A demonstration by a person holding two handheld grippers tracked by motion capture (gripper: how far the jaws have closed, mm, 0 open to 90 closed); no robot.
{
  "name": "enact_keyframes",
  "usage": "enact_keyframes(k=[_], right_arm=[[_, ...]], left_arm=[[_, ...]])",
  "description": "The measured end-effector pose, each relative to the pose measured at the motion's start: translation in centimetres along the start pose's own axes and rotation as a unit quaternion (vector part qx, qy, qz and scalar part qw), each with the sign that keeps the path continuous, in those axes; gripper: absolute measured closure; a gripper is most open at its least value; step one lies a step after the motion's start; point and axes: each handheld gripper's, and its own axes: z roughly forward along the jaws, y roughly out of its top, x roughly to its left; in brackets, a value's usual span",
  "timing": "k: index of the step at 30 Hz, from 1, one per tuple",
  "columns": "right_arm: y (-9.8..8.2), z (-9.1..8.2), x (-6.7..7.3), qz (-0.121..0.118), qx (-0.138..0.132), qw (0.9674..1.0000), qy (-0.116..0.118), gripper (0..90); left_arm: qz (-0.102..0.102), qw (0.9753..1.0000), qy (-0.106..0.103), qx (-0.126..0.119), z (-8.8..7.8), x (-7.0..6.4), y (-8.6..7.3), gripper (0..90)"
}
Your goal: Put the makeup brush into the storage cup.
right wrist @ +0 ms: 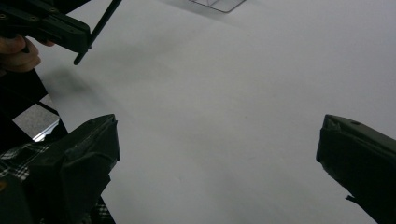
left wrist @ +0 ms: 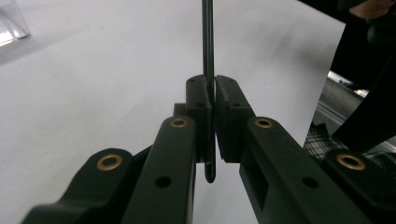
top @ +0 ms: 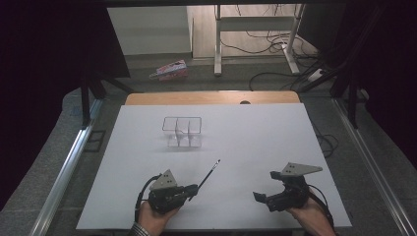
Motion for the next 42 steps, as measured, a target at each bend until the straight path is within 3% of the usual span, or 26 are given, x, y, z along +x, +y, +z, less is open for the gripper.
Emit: enact_keyframes(k=[4,6,16,22,30,35,37,42], right_arm=[[0.6,0.7,0.6,0.011,-0.001,0.9996,0.027,0.0],[1.1,1.2,0.9,0.021,-0.004,0.9984,0.052,0.0],[2.4,3.2,2.3,0.030,-0.009,0.9955,0.089,1.7],[3.3,4.6,2.8,0.048,-0.019,0.9917,0.118,7.7],[4.4,6.3,3.3,0.065,-0.026,0.9867,0.147,24.6],[5.0,7.3,3.7,0.070,-0.019,0.9825,0.171,38.3],[5.3,7.8,3.9,0.075,-0.019,0.9788,0.190,47.6],[5.6,8.3,4.1,0.082,-0.027,0.9751,0.204,59.4]], left_arm=[[-0.003,0.9999,-0.005,-0.011,0.0,-0.2,0.0,85.7],[-0.002,0.9999,-0.004,-0.015,0.0,-0.3,0.1,85.7],[0.002,0.9993,-0.013,-0.035,-0.1,-0.7,0.2,85.7],[0.001,0.9989,-0.017,-0.043,0.0,-0.8,0.2,85.7],[0.001,0.9986,-0.016,-0.051,0.1,-1.0,0.2,85.7],[0.003,0.9984,-0.017,-0.053,0.0,-1.1,0.3,85.7],[0.003,0.9984,-0.017,-0.054,0.0,-1.1,0.3,85.7],[0.006,0.9984,-0.017,-0.054,0.1,-1.2,0.3,85.7]])
